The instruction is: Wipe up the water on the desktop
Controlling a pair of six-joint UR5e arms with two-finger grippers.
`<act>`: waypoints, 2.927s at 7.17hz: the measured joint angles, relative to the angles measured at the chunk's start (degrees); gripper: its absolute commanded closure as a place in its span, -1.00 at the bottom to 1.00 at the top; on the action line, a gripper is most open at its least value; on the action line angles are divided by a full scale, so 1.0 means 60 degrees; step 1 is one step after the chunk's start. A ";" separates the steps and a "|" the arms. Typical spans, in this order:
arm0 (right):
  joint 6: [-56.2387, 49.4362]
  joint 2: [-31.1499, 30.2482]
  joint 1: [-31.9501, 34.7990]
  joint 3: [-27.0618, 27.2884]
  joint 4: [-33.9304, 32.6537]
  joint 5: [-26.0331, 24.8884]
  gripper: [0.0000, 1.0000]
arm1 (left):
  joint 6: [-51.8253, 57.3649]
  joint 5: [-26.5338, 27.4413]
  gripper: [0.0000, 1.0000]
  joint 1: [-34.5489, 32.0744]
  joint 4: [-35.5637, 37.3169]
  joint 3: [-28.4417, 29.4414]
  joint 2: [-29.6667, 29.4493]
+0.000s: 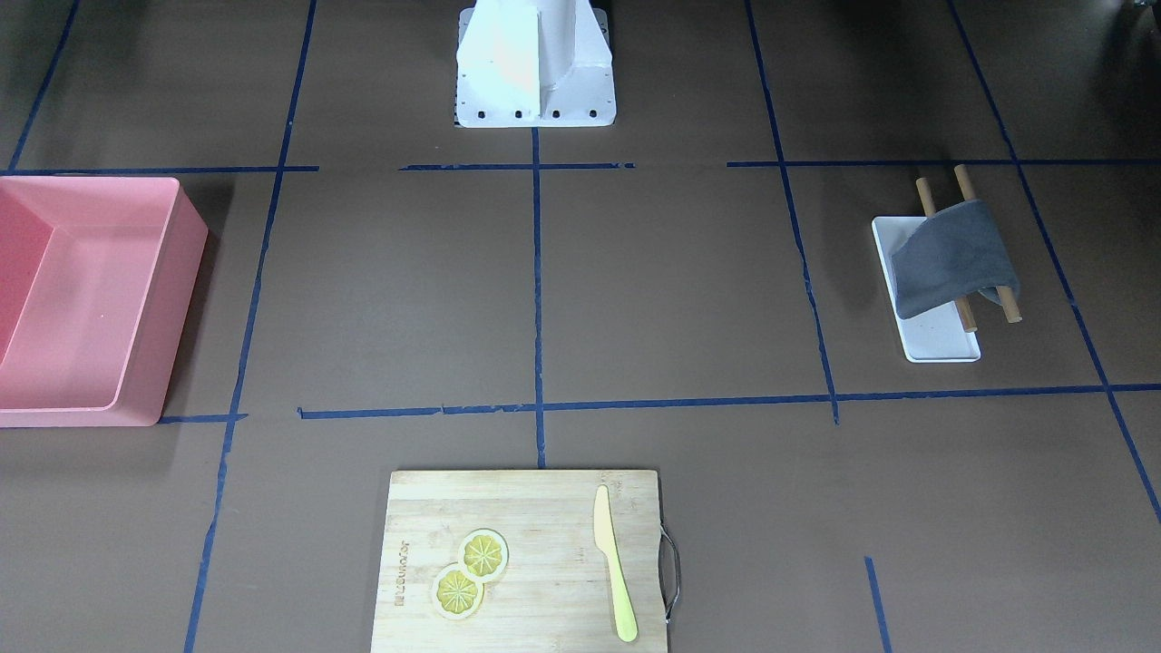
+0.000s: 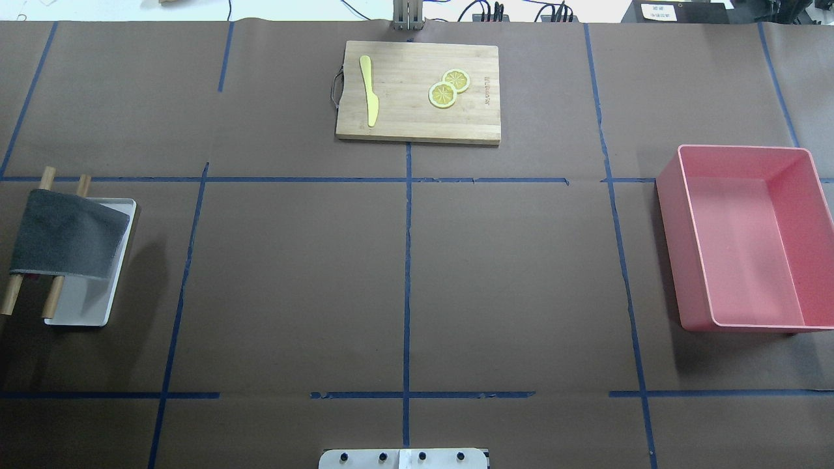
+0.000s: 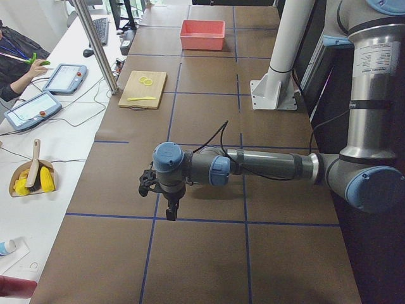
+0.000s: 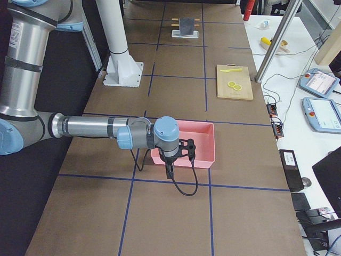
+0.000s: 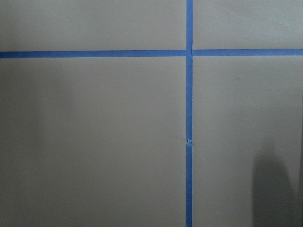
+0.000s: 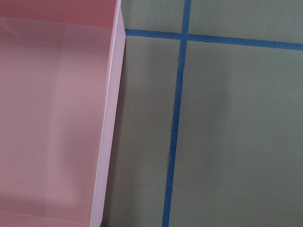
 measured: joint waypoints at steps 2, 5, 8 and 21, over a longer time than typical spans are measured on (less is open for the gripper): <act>0.0026 0.0007 -0.0006 0.0027 0.0002 0.0004 -1.00 | -0.0043 -0.0024 -1.00 0.0061 -0.0271 0.0065 -0.0182; 0.0043 0.0007 -0.0009 0.0042 0.0002 0.0018 -1.00 | -0.1332 -0.0076 -1.00 0.0991 -0.2145 -0.0040 -0.0283; 0.0044 -0.0006 -0.0009 0.0039 0.0002 0.0032 -1.00 | -0.4257 -0.0015 -1.00 0.2545 -0.3492 -0.0605 -0.0245; 0.0029 -0.0007 -0.0009 -0.0018 -0.0013 0.0025 -1.00 | -0.5359 -0.0018 1.00 0.3619 -0.3572 -0.1020 0.0099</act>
